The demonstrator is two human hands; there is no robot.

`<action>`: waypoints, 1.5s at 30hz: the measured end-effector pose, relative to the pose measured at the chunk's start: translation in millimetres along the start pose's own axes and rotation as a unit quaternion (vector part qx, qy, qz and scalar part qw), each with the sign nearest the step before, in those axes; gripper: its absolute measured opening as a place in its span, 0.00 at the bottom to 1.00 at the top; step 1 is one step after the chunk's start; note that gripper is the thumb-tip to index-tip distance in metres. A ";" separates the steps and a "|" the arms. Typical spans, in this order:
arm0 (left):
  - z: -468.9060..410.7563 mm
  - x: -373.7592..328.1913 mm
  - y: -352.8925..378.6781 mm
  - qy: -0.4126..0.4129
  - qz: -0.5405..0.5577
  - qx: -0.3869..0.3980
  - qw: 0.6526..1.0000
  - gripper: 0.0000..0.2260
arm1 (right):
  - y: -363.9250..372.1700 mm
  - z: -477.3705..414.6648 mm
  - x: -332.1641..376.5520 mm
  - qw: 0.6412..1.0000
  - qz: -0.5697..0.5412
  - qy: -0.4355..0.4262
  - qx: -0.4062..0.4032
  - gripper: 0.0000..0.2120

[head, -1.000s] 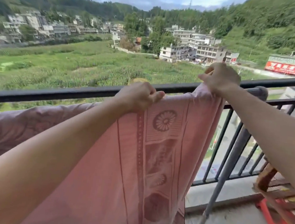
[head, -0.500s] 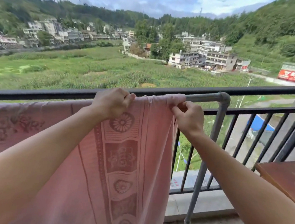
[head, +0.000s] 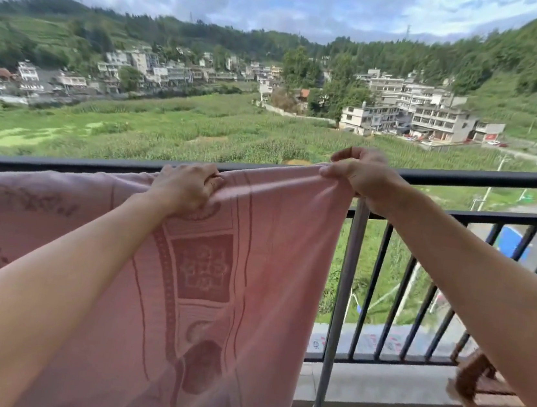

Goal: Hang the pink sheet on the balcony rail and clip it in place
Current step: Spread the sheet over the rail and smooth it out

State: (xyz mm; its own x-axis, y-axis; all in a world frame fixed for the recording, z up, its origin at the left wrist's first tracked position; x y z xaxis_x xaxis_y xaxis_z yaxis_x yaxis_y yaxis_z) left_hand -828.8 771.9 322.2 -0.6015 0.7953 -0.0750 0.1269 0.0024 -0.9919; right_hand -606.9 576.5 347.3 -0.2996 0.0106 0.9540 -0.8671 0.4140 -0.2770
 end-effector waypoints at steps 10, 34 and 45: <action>-37.5 28.4 -2.0 0.026 0.028 -0.040 0.999 0.13 | -14.2 -32.7 -31.5 0.987 -0.109 0.113 -0.034 0.17; -127.6 67.1 21.1 0.122 0.084 -0.094 0.984 0.17 | 0.9 -165.7 -77.3 0.985 0.163 0.050 0.007 0.06; -121.5 121.8 -4.7 0.007 0.164 -0.199 0.966 0.06 | 47.4 -240.1 -35.6 0.991 0.086 -0.045 0.095 0.05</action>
State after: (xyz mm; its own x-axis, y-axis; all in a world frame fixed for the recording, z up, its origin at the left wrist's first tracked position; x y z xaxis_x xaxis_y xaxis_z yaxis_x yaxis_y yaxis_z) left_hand -806.9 942.4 330.1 -0.4670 0.8014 -0.3737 0.6038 -0.0198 -0.7969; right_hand -541.8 814.4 327.8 -0.4768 -0.0188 0.8788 -0.8564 0.2352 -0.4596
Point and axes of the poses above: each hand's wrist, its own z-axis away from the middle knuckle, its own y-axis out of the palm, x = y × z, the point moved 3 cm from there along -z, towards the middle knuckle, and after that the axes turned 15 degrees about x, right-handed, at the moved point
